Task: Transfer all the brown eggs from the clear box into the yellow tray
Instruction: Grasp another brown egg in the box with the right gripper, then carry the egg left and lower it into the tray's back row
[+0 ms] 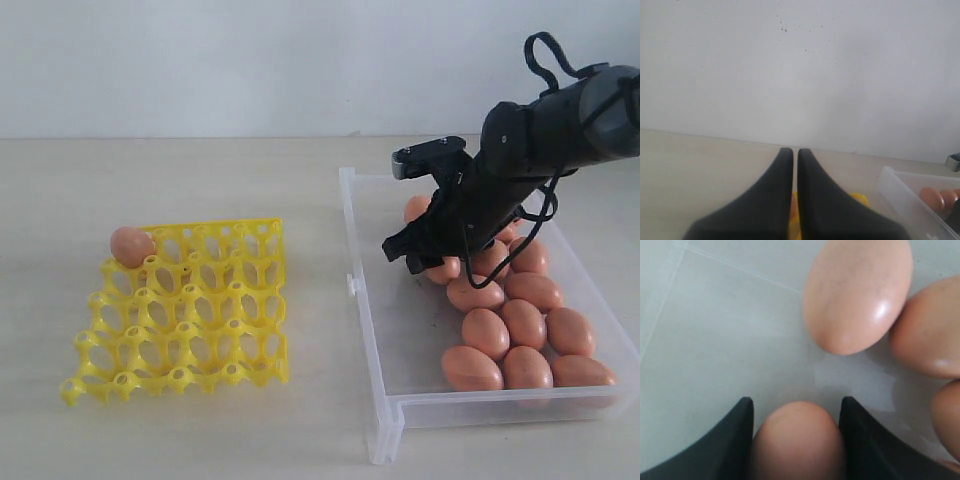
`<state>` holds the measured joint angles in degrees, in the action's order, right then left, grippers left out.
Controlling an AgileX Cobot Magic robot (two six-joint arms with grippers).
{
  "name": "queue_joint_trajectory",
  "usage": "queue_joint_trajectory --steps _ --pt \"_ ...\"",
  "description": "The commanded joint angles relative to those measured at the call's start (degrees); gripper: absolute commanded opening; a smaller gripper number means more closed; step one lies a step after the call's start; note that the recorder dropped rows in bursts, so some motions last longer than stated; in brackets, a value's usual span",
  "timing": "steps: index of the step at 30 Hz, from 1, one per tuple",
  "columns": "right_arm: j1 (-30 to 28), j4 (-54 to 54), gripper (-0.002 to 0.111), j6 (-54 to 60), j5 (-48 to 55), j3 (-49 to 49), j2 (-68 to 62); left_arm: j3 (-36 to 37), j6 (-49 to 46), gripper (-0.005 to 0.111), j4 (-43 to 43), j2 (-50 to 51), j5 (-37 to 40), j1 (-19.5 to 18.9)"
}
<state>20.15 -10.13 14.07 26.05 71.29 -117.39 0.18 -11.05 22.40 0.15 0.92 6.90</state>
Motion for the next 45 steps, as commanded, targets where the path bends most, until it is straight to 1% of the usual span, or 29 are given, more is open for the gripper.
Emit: queue_joint_trajectory --steps 1,4,6,10,11,12,13,14,15,16,17,18,19,20,21,23,24,25,26,28,29,34,45 --pt "-0.2 0.2 0.000 -1.4 -0.2 0.2 2.5 -0.2 0.4 0.004 0.5 -0.2 -0.9 0.3" --pt "-0.2 0.1 0.000 -1.7 -2.1 -0.2 5.7 -0.2 0.4 0.004 0.5 -0.2 -0.9 0.3" --pt "-0.2 -0.8 0.000 -1.7 -5.8 -2.0 8.7 -0.2 0.4 0.004 0.5 -0.2 -0.9 0.3" --pt "0.4 -4.1 0.000 -1.6 -19.9 -8.3 15.3 -0.2 0.4 0.004 0.5 -0.2 -0.9 0.3" --pt "2.1 -4.4 0.000 -2.2 -30.3 -12.9 18.3 -0.2 0.4 0.004 0.5 -0.2 -0.9 0.3" --pt "3.5 -4.4 0.000 -2.8 -34.5 -15.0 19.1 -0.2 0.4 0.004 0.5 -0.2 -0.9 0.3" --pt "6.7 -3.6 0.000 -4.8 -44.4 -18.3 20.1 -0.2 0.4 0.004 0.5 -0.2 -0.9 0.3" --pt "8.6 -2.0 0.000 -6.5 -48.6 -19.4 20.1 -0.2 0.4 0.004 0.5 -0.2 -0.9 0.3" --pt "11.6 4.3 0.000 -12.5 -55.9 -20.2 19.4 -0.2 0.4 0.004 0.5 -0.2 -0.9 0.3" --pt "13.0 9.6 0.000 -16.4 -59.9 -20.4 18.7 -0.2 0.4 0.004 0.5 -0.2 -0.9 0.3" --pt "14.7 20.1 0.000 -23.7 -69.5 -20.4 16.5 -0.2 0.4 0.004 0.5 -0.2 -0.9 0.3" --pt "15.1 25.4 0.000 -26.3 -76.4 -20.2 14.9 -0.2 0.4 0.004 0.5 -0.2 -0.9 0.3" --pt "15.8 30.1 0.000 -29.2 -86.7 -18.9 10.8 -0.2 0.4 0.004 0.5 -0.2 -0.9 0.3" --pt "15.8 30.8 0.000 -32.7 -90.0 -16.1 6.8 -0.2 0.4 0.004 0.5 -0.2 -0.9 0.3" --pt "15.8 31.7 0.000 -34.8 -89.3 -13.6 3.9 -0.2 0.4 0.004 0.5 -0.2 -0.9 0.3" --pt "15.8 40.3 0.000 -38.7 -85.7 -6.2 -2.6 -0.2 0.4 0.004 0.5 -0.2 -0.9 0.3" --pt "15.8 46.2 0.000 -42.0 -84.5 -0.9 -6.5 -0.2 0.4 0.004 0.5 -0.2 -0.9 0.3" --pt "15.8 49.5 0.000 -44.6 -83.9 2.0 -8.4 -0.2 0.4 0.004 0.5 -0.2 -0.9 0.3" --pt "15.8 52.1 0.000 -48.8 -83.2 6.6 -11.4 -0.2 0.4 0.004 0.5 -0.2 -0.9 0.3" --pt "15.8 54.5 0.000 -54.1 -83.0 11.7 -15.2 -0.2 0.4 0.004 0.5 -0.2 -0.9 0.3" --pt "15.8 55.3 0.000 -54.8 -83.0 13.1 -16.4 -0.2 0.4 0.004 0.5 -0.2 -0.9 0.3" --pt "15.8 56.8 0.000 -56.6 -80.2 16.7 -20.5 -0.2 0.4 0.004 0.5 -0.2 -0.9 0.3" --pt "16.2 57.4 0.000 -55.6 -77.0 18.0 -22.1 -0.2 0.4 0.004 0.5 -0.2 -0.9 0.3"
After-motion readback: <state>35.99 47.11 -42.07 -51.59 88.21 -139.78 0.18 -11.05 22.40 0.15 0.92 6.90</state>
